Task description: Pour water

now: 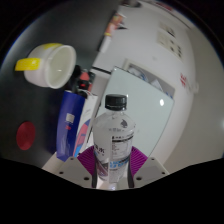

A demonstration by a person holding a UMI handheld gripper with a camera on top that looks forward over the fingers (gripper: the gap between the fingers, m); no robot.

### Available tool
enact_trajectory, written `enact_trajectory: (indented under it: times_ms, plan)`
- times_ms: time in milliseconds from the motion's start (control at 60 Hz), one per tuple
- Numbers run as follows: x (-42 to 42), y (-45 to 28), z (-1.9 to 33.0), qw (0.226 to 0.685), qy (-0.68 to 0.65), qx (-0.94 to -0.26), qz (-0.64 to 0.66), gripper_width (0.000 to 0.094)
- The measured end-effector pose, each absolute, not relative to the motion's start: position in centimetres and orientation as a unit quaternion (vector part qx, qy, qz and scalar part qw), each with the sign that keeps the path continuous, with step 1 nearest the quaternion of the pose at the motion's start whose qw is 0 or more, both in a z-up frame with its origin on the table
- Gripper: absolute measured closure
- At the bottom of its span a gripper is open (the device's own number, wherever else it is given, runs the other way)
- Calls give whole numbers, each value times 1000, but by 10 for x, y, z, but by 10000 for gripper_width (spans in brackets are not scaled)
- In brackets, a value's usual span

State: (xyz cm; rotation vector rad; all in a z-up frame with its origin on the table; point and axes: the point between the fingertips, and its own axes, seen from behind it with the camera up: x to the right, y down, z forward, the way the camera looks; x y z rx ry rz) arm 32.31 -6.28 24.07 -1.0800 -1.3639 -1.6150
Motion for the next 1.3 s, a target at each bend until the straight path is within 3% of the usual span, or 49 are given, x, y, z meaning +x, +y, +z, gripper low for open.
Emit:
enact_trajectory:
  times_ms: [100, 217, 400, 483, 700, 783, 917, 1133, 1300]
  plan:
    - [293, -55, 211, 328, -595, -357, -641, 539]
    - [278, -46, 192, 305, -627, -325, -639, 534]
    - [270, -49, 195, 315, -629, -334, -627, 535]
    - [270, -55, 216, 352, -600, -371, -616, 536]
    - [297, -79, 310, 558, -402, -562, -460, 536]
    - [313, -86, 317, 620, -299, -643, -336, 536]
    - [336, -92, 283, 645, -156, -734, -142, 537]
    - [363, -87, 155, 592, -68, -803, -30, 538]
    - [378, -83, 83, 564, -38, -825, 3, 539]
